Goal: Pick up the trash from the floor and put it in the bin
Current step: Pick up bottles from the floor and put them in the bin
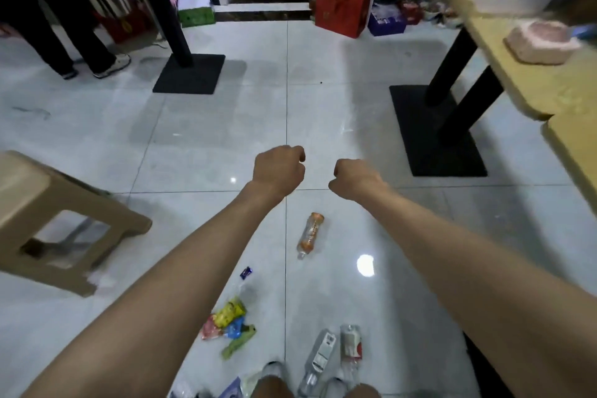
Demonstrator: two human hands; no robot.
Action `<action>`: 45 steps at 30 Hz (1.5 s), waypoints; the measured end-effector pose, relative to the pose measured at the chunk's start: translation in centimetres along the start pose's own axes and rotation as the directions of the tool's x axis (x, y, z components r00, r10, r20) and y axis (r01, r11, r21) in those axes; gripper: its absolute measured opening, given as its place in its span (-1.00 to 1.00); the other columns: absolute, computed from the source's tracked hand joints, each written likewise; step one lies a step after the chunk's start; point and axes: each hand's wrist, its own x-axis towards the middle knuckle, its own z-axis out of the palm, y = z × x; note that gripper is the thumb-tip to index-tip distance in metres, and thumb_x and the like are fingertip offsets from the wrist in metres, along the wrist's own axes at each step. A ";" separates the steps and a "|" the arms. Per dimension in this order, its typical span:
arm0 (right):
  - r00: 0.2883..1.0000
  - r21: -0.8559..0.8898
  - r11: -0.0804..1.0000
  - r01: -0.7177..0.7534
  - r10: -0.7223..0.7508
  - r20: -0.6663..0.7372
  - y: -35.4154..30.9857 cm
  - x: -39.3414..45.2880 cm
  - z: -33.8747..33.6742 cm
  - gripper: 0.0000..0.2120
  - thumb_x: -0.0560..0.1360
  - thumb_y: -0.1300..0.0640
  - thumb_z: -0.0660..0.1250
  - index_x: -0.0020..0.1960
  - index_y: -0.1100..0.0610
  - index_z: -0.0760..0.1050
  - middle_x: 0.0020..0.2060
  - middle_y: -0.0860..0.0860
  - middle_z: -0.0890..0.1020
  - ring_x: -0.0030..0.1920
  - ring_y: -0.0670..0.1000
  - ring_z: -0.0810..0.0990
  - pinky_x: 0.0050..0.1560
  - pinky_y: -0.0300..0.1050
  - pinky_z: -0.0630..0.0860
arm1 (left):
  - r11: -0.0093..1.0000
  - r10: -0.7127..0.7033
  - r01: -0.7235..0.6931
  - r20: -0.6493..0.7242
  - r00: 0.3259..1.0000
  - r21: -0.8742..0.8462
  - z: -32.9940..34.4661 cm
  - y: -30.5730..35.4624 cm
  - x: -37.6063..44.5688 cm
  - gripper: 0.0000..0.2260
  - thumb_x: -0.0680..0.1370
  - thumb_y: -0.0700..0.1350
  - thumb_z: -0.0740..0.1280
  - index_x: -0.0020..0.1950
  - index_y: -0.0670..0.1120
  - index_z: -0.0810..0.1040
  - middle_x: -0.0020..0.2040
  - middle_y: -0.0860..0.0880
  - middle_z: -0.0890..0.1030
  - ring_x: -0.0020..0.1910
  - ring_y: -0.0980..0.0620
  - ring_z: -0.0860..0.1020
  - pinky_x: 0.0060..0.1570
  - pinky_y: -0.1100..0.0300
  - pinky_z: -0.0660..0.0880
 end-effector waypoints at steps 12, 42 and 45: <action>0.999 -0.257 0.965 0.051 -0.050 0.011 5.5 21.3 40.0 -0.36 0.47 0.13 0.35 0.49 0.01 0.20 0.30 0.09 0.35 0.29 0.12 0.41 0.11 -0.01 0.46 | 1.000 -0.016 0.012 0.242 0.970 0.018 50.6 -8.1 4.3 -0.62 0.51 0.07 0.31 0.24 -0.11 0.44 0.12 -0.08 0.57 0.07 -0.10 0.58 -0.06 0.13 0.41; 0.938 -0.510 0.802 0.310 -0.347 0.026 3.7 22.5 29.6 -0.45 0.37 0.01 0.44 0.28 0.07 0.31 0.12 0.02 0.58 0.12 0.07 0.56 0.08 -0.07 0.38 | 0.919 0.388 -0.346 0.283 0.877 -0.188 35.3 -10.7 6.5 -0.37 0.41 -0.12 0.44 0.43 -0.09 0.27 0.22 -0.07 0.49 0.07 -0.07 0.50 -0.08 0.13 0.44; 0.947 -0.454 0.839 0.301 -0.320 0.036 1.3 16.9 21.1 -0.39 0.33 -0.02 0.48 0.27 0.07 0.31 0.10 0.01 0.58 0.07 0.07 0.57 -0.12 -0.13 0.35 | 0.937 0.342 -0.298 0.300 0.890 -0.185 24.6 -9.8 5.0 -0.42 0.36 -0.08 0.49 0.33 -0.06 0.37 0.14 -0.02 0.54 0.02 -0.03 0.53 -0.12 0.18 0.45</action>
